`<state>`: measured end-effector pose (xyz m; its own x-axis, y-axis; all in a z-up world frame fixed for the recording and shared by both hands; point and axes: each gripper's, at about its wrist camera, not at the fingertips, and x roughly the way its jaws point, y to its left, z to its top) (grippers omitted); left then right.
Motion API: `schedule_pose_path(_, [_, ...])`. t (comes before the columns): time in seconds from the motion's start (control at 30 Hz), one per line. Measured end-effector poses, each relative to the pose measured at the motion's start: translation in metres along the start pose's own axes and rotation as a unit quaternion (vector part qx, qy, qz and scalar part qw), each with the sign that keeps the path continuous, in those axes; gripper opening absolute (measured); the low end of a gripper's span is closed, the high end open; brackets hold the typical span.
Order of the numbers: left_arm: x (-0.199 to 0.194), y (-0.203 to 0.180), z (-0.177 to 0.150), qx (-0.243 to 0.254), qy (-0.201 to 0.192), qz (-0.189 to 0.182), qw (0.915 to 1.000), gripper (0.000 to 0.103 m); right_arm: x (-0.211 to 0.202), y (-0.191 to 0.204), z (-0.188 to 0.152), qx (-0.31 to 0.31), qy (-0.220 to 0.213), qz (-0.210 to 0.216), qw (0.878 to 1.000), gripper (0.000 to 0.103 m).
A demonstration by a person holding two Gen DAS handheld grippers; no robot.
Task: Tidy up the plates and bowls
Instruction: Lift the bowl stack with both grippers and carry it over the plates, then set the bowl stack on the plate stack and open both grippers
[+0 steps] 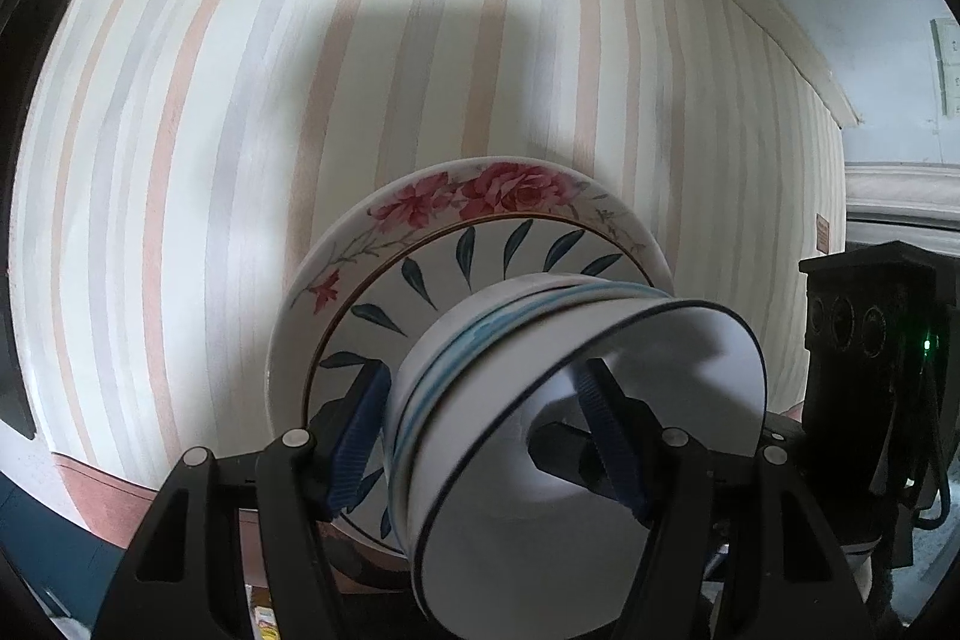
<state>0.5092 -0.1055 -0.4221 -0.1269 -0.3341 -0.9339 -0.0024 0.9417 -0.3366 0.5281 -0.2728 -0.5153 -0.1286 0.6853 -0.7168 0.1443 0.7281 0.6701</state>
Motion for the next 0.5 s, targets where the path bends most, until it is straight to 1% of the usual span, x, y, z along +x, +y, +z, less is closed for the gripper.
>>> schedule_pose_path(0.1, [-0.007,-0.005,-0.003,0.013,-0.014,0.012,0.9997,0.063,-0.001,0.003,-0.002,-0.003,-0.003,-0.011,1.000,0.062])
schedule_pose_path(0.3, [-0.030,-0.018,-0.014,0.039,-0.058,0.047,0.9964,0.063,-0.020,0.018,-0.007,-0.032,-0.030,-0.056,0.997,0.062])
schedule_pose_path(0.4, [-0.045,-0.024,-0.023,0.054,-0.086,0.070,0.9924,0.063,-0.034,0.028,-0.014,-0.045,-0.045,-0.082,0.995,0.062])
schedule_pose_path(0.5, [-0.060,-0.029,-0.036,0.066,-0.113,0.087,0.9876,0.063,-0.047,0.038,-0.023,-0.054,-0.059,-0.098,0.992,0.062])
